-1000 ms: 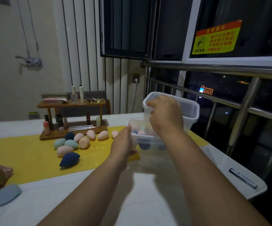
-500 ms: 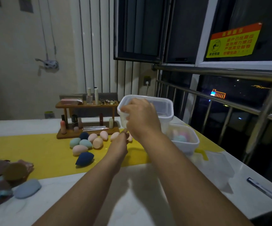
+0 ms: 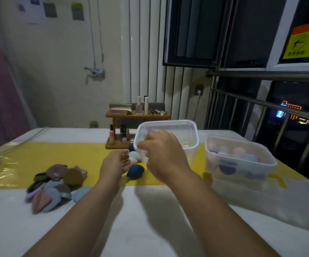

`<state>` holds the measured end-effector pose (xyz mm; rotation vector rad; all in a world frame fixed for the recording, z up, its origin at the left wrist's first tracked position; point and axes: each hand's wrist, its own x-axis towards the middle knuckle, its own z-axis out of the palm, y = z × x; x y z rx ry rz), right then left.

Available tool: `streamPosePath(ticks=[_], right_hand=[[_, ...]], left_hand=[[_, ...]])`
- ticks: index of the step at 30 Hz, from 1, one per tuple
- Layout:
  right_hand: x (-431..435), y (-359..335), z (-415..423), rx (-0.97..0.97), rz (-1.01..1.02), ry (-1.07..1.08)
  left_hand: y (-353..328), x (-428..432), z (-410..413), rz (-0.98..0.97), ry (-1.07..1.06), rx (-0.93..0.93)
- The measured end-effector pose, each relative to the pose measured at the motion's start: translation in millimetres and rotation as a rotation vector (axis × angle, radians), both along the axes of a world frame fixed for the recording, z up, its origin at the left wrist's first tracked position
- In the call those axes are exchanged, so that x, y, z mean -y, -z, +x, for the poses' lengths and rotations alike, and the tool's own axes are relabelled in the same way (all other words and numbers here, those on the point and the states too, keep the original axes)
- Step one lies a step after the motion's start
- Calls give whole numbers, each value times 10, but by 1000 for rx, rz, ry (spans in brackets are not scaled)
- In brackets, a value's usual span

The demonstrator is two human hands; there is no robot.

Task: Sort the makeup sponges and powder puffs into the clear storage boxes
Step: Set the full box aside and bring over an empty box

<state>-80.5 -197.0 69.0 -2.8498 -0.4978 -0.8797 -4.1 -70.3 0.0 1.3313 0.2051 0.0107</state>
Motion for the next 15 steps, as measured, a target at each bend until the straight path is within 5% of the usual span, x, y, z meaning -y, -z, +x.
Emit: streamPosePath(ticks=[5,9,15], right_hand=[[-250,236,-133,-117,44,-113],[-415,402,-195,-249,116,-189],[-481,641,-115,-321,157,-285]], left_hand=[[14,-288,-52,38,20,84],[82,-439,-75,311,131,159],[141,-542,-35,253,121,135]])
